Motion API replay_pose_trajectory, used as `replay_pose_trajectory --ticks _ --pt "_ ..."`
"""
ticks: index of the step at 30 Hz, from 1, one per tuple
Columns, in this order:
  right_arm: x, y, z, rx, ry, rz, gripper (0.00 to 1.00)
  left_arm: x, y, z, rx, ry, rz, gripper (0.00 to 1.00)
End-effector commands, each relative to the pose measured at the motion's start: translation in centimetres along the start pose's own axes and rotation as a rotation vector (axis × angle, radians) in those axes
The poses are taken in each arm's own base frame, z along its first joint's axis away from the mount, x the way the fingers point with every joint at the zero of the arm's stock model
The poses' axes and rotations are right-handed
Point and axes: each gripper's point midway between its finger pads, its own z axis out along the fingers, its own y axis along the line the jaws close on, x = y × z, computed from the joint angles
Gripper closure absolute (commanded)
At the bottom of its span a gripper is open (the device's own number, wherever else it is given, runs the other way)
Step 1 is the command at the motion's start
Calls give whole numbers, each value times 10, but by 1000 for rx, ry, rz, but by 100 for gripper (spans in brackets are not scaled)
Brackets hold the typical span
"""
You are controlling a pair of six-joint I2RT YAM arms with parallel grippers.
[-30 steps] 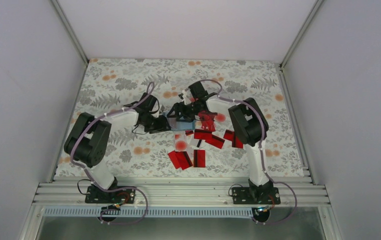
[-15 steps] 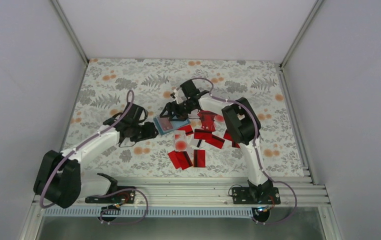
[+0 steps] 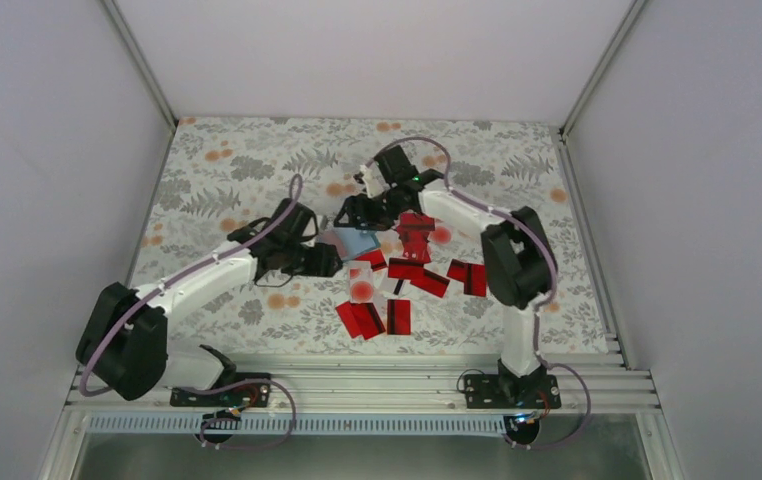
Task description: Put the credit cards into the card holder
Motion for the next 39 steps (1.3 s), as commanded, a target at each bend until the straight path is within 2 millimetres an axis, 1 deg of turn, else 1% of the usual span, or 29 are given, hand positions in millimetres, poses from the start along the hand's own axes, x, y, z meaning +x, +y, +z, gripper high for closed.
replay_pose_trajectory --ticks 1,2,4,5,6,7,10,11,12,13,16,18,22,24,28,33,36,39 --pt "31 -13 -38 78 -33 -20 26 3 -23 12 -6 23 23 27" --pt "40 -18 -45 91 -42 -14 26 7 -20 19 -44 42 5 21" --pt "58 -33 -57 126 -56 13 26 15 -18 28 -119 66 -27 13" --pt "72 -45 -62 146 -55 41 26 17 -19 31 -153 73 -29 7" --pt "79 -53 -67 160 -64 63 26 21 -22 35 -182 80 -29 3" --pt "83 -55 -76 163 -87 71 26 23 -27 38 -205 85 -26 0" --pt "95 -69 -90 189 -110 109 26 28 -35 49 -289 105 -20 0" --pt "97 -71 -93 199 -115 112 26 26 -40 51 -311 103 -21 0" --pt "99 -73 -96 209 -121 114 26 30 -39 55 -338 115 -20 0" --pt "101 -74 -99 215 -127 116 26 28 -44 58 -347 116 -15 0" --pt "102 -77 -107 222 -148 117 26 31 -52 69 -375 149 2 0" --pt "101 -77 -112 218 -162 118 26 37 -56 77 -384 175 10 0" --pt "101 -77 -119 218 -179 119 26 52 -49 87 -411 223 -4 0" --pt "104 -78 -119 216 -175 122 26 60 -43 90 -422 243 -17 0" --pt "113 -83 -118 210 -162 131 26 71 -41 97 -427 257 -14 2" --pt "121 -82 -119 199 -159 138 26 77 -40 108 -448 269 -10 5" --pt "124 -82 -120 201 -162 137 26 76 -41 113 -458 263 -6 6" --pt "129 -84 -121 206 -158 141 26 76 -36 116 -488 267 -10 13"
